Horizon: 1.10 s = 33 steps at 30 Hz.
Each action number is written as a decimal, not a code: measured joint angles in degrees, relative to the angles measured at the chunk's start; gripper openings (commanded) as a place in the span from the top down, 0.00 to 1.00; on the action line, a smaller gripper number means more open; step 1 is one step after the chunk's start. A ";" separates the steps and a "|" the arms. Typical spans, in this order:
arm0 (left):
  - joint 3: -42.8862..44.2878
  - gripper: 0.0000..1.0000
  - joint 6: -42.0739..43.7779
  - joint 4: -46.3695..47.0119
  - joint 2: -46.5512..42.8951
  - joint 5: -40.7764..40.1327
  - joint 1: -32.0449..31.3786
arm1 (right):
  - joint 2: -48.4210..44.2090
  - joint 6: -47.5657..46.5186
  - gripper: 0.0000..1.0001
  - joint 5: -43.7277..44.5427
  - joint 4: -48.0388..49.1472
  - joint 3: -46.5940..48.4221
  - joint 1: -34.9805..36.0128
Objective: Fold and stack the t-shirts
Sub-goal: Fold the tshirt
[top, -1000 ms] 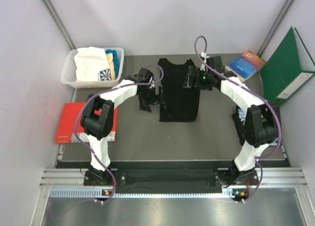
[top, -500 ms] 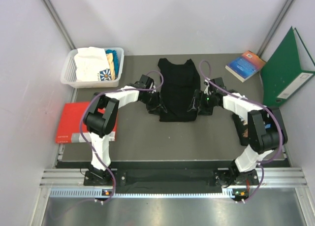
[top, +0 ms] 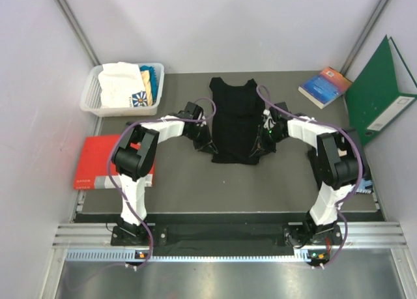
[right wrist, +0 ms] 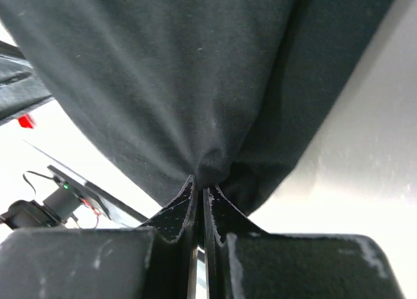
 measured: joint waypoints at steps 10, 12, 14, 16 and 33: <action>-9.79 1.00 0.66 -7.50 -9.90 -0.04 -3.69 | -9.18 -2.80 1.00 0.09 -6.43 -9.03 1.25; -10.23 1.00 1.11 -10.69 -12.22 -0.17 -4.74 | -10.91 -3.17 1.00 -0.50 -8.07 -9.53 1.66; -10.12 1.00 1.84 -13.42 -14.47 -0.24 -5.25 | -12.57 -3.67 1.00 -1.31 -9.51 -9.62 2.21; -9.20 1.00 2.40 -16.61 -16.41 -0.37 -5.22 | -14.08 -4.15 1.00 -2.14 -10.88 -9.51 2.67; 18.45 1.00 3.45 -24.30 -8.85 1.20 0.07 | 1.70 -10.43 0.97 -5.09 -19.52 29.94 -4.22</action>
